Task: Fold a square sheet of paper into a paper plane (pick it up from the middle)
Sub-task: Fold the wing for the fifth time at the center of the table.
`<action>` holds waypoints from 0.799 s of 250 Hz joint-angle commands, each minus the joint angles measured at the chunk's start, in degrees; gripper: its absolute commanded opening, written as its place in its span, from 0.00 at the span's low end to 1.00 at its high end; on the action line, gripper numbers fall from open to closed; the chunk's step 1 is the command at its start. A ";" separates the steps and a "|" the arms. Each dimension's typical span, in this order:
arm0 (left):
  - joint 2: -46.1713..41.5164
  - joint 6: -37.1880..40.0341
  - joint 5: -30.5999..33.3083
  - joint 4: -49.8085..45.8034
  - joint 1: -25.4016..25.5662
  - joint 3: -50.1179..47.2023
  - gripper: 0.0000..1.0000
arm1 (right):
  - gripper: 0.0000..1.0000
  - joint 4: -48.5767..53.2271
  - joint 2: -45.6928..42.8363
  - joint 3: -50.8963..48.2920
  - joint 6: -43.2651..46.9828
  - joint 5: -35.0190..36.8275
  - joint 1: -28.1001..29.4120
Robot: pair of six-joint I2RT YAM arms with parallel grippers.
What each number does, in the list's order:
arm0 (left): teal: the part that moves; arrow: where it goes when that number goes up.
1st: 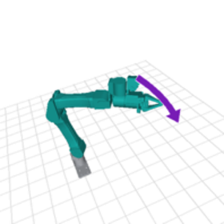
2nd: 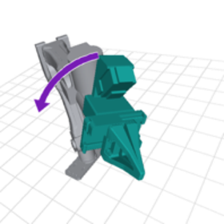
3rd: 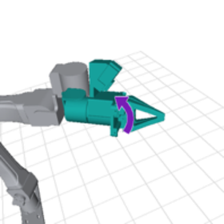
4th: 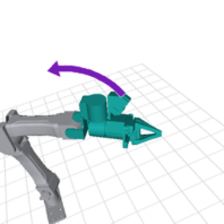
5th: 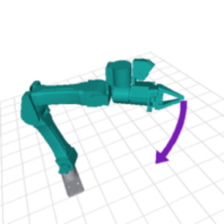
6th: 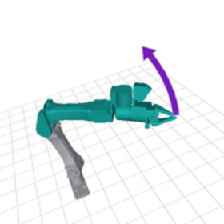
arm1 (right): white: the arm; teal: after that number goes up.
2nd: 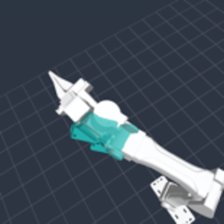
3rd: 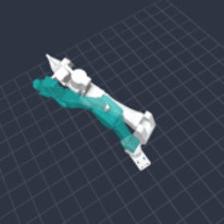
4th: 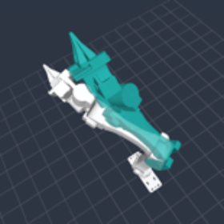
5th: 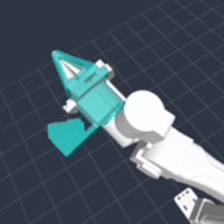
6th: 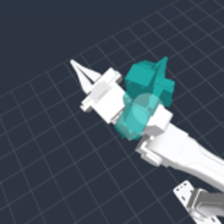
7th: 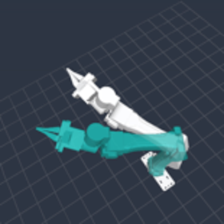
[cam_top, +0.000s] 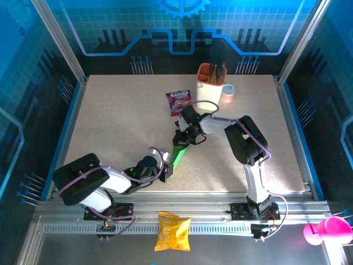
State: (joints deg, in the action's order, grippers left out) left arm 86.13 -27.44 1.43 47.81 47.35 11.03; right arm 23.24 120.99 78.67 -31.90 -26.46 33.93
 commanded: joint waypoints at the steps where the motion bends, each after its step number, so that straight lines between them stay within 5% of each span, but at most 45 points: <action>1: -0.84 -2.02 1.46 -2.44 -0.89 -0.57 0.00 | 0.07 3.04 2.43 -2.52 -0.36 4.53 -0.97; 117: 2.58 -2.99 -0.55 -3.99 -1.21 0.22 0.00 | 0.10 4.10 0.63 2.81 -1.49 1.45 -1.63; 200: 5.18 -3.51 -1.58 -2.12 -1.50 0.03 0.00 | 0.15 -2.78 -12.69 0.85 -4.37 -0.51 -3.46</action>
State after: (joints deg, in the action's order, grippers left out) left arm 88.33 -30.13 1.19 49.04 46.52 11.16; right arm 24.32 116.11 82.83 -34.39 -26.09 30.74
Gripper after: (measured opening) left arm 0.051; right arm 0.147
